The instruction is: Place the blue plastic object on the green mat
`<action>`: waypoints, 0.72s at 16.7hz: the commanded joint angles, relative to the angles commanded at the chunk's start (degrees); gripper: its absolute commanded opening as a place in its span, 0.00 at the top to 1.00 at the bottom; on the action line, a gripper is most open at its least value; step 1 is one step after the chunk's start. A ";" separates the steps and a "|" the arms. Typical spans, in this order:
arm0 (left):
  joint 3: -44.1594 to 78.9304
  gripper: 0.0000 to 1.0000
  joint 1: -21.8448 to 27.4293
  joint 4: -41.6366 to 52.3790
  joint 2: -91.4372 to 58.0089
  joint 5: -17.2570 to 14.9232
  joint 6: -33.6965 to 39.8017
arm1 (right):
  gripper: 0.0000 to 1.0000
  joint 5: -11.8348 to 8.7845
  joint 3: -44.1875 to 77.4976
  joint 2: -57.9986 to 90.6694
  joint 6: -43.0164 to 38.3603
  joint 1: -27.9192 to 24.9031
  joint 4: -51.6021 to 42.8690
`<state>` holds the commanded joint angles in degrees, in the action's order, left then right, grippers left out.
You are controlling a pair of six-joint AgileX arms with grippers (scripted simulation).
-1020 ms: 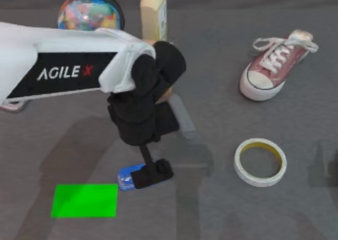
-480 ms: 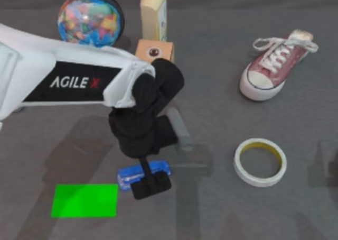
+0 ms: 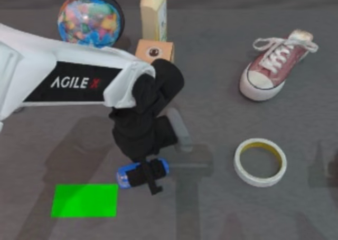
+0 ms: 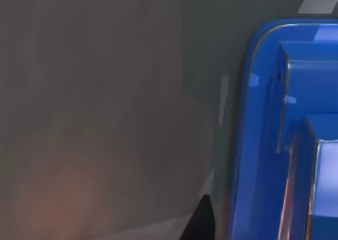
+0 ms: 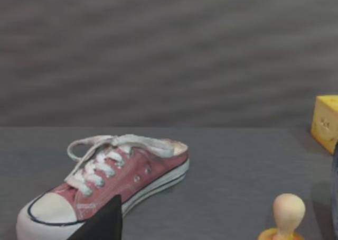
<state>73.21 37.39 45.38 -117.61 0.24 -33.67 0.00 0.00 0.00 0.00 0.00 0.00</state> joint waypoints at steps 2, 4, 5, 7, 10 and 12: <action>0.00 0.83 0.00 0.00 0.00 0.00 0.00 | 0.00 0.00 0.00 0.00 0.00 0.00 0.00; 0.00 0.98 0.00 0.00 0.00 0.00 0.00 | 0.00 0.00 0.00 0.00 0.00 0.00 0.00; 0.00 1.00 0.00 0.00 0.00 0.00 0.00 | 0.00 0.00 0.00 0.00 0.00 0.00 0.00; 0.00 1.00 0.00 0.00 0.00 0.00 0.00 | 0.00 0.00 0.00 0.00 0.00 0.00 0.00; 0.00 1.00 0.00 0.00 0.00 0.00 0.00 | 0.00 0.00 0.00 0.00 0.00 0.00 0.00; 0.00 1.00 0.00 0.00 0.00 0.00 0.00 | 0.00 0.00 0.00 0.00 0.00 0.00 0.00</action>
<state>73.21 37.39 45.38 -117.61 0.24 -33.67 0.00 0.00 0.00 0.00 0.00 0.00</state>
